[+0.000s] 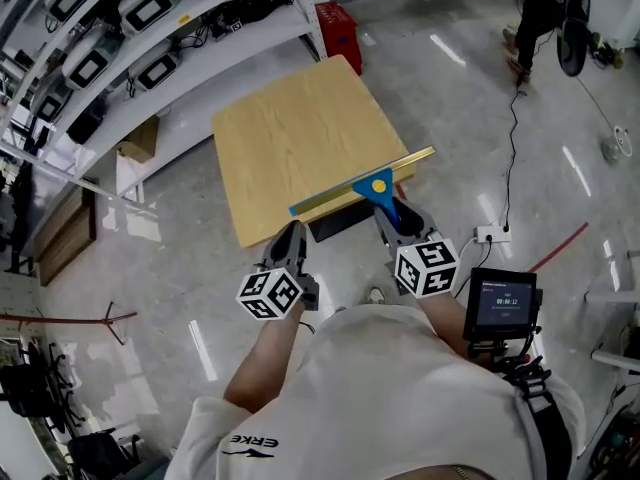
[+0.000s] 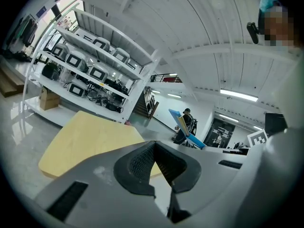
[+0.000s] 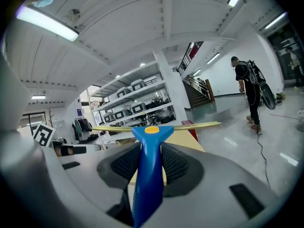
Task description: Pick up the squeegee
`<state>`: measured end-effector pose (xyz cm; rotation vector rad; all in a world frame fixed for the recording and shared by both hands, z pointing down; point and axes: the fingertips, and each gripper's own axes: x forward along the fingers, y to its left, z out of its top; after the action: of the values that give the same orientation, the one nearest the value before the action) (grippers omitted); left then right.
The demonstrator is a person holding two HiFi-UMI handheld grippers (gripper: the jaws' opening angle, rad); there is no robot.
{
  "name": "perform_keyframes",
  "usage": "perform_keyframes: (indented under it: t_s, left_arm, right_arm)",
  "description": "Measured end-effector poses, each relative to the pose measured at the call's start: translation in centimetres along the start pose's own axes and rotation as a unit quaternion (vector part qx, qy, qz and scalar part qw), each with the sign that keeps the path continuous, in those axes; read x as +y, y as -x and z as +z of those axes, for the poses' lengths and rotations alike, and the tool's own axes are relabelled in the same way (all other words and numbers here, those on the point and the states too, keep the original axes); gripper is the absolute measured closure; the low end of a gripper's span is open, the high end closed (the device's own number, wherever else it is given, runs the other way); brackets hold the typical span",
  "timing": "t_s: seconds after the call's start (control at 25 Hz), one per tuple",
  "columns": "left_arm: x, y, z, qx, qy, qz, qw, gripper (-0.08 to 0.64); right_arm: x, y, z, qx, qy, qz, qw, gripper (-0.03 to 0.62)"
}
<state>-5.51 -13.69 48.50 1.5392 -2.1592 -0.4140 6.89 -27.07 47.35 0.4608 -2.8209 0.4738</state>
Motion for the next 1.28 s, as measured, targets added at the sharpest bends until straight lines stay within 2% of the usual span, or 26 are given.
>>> perform_keyframes:
  t_s: [0.32, 0.72, 1.28]
  left_arm:
    - [1.8, -0.3, 0.2, -0.004, 0.009, -0.005, 0.9999, 0.557]
    - [3.4, 0.9, 2.3, -0.005, 0.012, -0.018, 0.9998, 0.557]
    - [3.8, 0.8, 2.5, -0.004, 0.014, -0.019, 0.9997, 0.555]
  right_arm:
    - [0.5, -0.9, 0.0, 0.003, 0.001, -0.010, 1.000, 0.454]
    - [2.7, -1.6, 2.3, -0.006, 0.012, -0.020, 1.000, 0.454]
    - [3.7, -2.4, 2.8, -0.006, 0.016, -0.008, 1.000, 0.454]
